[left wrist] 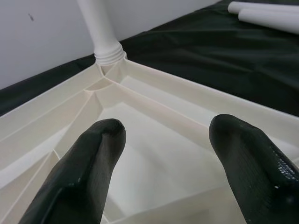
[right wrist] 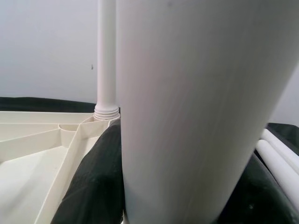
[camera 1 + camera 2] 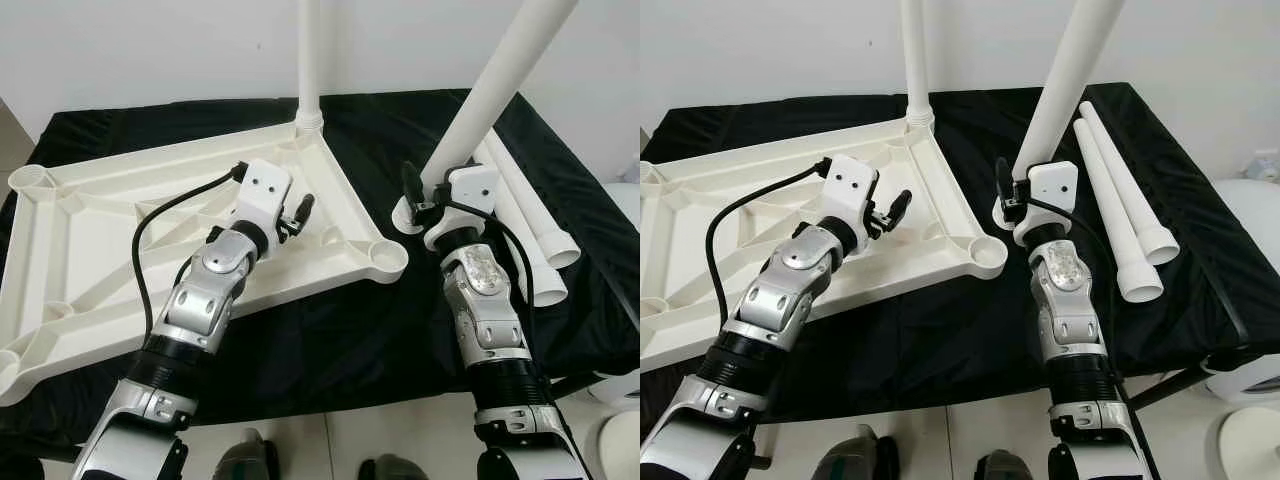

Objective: Building children table

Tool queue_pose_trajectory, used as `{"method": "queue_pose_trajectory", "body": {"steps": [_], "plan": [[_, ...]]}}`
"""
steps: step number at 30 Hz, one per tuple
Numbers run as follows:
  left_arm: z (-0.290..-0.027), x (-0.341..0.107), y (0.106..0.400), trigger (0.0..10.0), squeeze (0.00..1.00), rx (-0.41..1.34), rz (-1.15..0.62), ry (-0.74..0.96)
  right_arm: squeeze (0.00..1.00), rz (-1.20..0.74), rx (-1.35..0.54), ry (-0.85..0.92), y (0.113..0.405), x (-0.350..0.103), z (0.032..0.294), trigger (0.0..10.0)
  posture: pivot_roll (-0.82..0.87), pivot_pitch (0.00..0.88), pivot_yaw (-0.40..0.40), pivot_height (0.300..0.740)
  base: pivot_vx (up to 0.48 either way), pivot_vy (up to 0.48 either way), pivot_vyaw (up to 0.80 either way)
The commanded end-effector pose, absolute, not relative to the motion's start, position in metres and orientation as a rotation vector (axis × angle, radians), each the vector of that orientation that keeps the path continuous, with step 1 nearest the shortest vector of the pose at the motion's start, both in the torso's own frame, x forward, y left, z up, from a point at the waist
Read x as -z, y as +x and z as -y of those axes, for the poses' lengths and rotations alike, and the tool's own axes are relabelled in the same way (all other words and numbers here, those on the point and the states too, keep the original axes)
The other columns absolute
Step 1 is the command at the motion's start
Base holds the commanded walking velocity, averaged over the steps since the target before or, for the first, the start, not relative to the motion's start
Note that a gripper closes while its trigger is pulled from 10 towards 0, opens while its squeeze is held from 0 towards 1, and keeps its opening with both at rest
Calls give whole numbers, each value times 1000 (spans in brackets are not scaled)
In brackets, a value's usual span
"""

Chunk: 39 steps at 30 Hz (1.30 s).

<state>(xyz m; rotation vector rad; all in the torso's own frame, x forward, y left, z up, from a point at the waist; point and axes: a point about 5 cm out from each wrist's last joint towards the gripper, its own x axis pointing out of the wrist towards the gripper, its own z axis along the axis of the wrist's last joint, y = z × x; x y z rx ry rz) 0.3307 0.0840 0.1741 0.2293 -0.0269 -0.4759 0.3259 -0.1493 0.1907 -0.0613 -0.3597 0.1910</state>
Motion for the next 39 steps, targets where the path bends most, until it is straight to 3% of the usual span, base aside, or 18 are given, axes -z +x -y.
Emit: {"method": "queue_pose_trajectory", "body": {"steps": [1,10,20,39], "plan": [[-84,-172,329,10000,0,475,29,251,0,361,-213,-67,328,-193,145,10000,14,51,19,740,0,0,0],[-62,-161,306,10000,0,729,43,390,0,349,-243,-70,332,-192,141,10000,42,64,4,740,0,0,0],[-58,-153,291,10000,0,943,40,452,0,352,-230,-79,332,-193,145,10000,26,61,16,740,0,0,0],[-61,-122,284,10000,0,1077,-90,561,0,365,-205,-93,332,-196,151,10000,13,56,28,740,0,0,0]]}}
